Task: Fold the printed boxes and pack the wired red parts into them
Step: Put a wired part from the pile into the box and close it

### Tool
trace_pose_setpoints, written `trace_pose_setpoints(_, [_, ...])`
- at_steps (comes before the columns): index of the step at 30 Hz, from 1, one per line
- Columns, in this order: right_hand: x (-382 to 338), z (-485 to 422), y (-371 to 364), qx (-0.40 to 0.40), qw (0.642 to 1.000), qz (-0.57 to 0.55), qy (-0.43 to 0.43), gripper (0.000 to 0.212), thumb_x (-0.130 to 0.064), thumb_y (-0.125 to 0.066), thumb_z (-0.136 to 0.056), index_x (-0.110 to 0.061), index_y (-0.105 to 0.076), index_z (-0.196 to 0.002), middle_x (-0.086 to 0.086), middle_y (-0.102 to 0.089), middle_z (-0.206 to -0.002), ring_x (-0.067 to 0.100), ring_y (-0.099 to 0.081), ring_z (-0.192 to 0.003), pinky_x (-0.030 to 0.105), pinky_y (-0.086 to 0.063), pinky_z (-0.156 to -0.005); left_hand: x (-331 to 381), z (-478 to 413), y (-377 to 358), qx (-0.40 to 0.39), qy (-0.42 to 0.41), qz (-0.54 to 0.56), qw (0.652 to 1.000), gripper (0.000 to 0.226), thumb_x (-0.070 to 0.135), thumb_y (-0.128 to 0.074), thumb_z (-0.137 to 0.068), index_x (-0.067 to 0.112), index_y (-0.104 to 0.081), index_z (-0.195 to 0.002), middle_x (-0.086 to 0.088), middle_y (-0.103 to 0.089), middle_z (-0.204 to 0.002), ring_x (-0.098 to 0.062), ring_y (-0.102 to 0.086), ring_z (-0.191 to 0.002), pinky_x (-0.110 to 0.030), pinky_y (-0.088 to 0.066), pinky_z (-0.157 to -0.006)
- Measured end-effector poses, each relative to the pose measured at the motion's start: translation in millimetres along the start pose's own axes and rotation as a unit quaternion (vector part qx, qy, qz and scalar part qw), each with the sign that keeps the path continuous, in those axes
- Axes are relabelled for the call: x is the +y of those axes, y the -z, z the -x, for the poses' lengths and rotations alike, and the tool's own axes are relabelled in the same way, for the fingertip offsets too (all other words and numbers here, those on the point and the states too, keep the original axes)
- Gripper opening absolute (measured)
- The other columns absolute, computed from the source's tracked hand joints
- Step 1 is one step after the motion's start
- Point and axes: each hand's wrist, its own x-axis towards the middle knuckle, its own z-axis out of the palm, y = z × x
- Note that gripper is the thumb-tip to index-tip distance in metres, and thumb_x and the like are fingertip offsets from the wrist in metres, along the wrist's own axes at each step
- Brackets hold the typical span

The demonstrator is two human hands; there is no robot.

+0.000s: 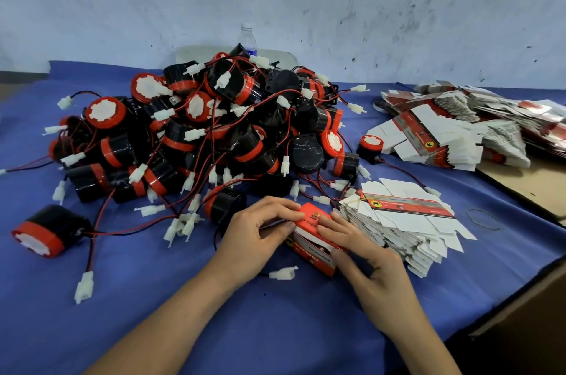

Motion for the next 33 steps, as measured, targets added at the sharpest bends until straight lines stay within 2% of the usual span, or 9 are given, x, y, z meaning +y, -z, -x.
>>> trace_pose_setpoints(3, [0.9, 0.0, 5.2, -0.019, 0.999, -0.032, -0.016, 0.067, 0.018, -0.046, -0.088, -0.040, -0.068, -0.111, -0.025, -0.058, -0.128, -0.003, -0.037, -0.134, 0.009, -0.029, -0.106, -0.6, -0.4, 0.6, -0.005, 0.004, 0.004, 1.000, 0.025, 0.004, -0.064, -0.089, 0.025, -0.073, -0.098, 0.016, -0.066, -0.111, -0.004, -0.061, -0.110, -0.021, -0.049, -0.093])
trace_pose_setpoints(12, [-0.9, -0.8, 6.0, -0.026, 0.999, -0.030, -0.011, 0.060, 0.015, -0.049, -0.090, -0.038, -0.066, -0.112, -0.026, -0.058, -0.127, -0.004, -0.038, -0.134, 0.008, -0.029, -0.105, -1.2, -1.2, 0.9, -0.022, 0.017, 0.026, 0.999, 0.021, 0.005, -0.066, -0.089, 0.020, -0.073, -0.101, 0.017, -0.063, -0.113, -0.004, -0.061, -0.110, -0.021, -0.049, -0.094])
trace_pose_setpoints(19, [-3.8, -1.4, 7.1, -0.044, 0.999, -0.026, -0.007, 0.073, 0.018, -0.052, -0.086, -0.049, -0.064, -0.115, -0.028, -0.057, -0.128, -0.005, -0.035, -0.134, 0.007, -0.028, -0.105, -2.2, -1.0, 1.7, -0.040, 0.016, 0.023, 0.999, 0.021, 0.008, -0.070, -0.086, 0.022, -0.071, -0.101, 0.018, -0.060, -0.115, -0.010, -0.060, -0.114, -0.036, -0.050, -0.098])
trace_pose_setpoints(24, [-2.8, -0.4, 8.2, -0.046, 0.999, -0.015, -0.006, 0.066, 0.019, -0.052, -0.084, -0.039, -0.067, -0.113, -0.027, -0.058, -0.127, -0.005, -0.035, -0.135, 0.008, -0.028, -0.106, -1.4, -0.7, 2.4, -0.054, -0.004, -0.007, 0.999, 0.017, 0.009, -0.071, -0.085, 0.022, -0.072, -0.096, 0.018, -0.058, -0.115, -0.008, -0.057, -0.115, -0.031, -0.049, -0.098])
trace_pose_setpoints(28, [-3.6, -0.6, 8.5, -0.046, 0.999, 0.000, 0.000, 0.059, 0.013, -0.058, -0.086, -0.038, -0.066, -0.115, -0.028, -0.057, -0.127, -0.005, -0.036, -0.134, 0.009, -0.029, -0.106, 0.1, -0.8, -0.3, -0.035, -0.013, -0.018, 0.999, 0.011, 0.008, -0.072, -0.084, 0.017, -0.073, -0.090, 0.012, -0.060, -0.113, -0.005, -0.059, -0.109, -0.025, -0.050, -0.092])
trace_pose_setpoints(33, [-2.4, -0.2, 1.8, -0.017, 0.999, 0.038, 0.017, 0.056, 0.009, -0.060, -0.087, -0.038, -0.064, -0.116, -0.031, -0.056, -0.127, -0.004, -0.037, -0.134, 0.010, -0.030, -0.107, 0.3, -0.6, -2.5, -0.022, -0.013, -0.027, 0.999, 0.006, 0.007, -0.072, -0.083, 0.011, -0.073, -0.087, 0.010, -0.061, -0.113, -0.003, -0.059, -0.107, -0.024, -0.050, -0.091])
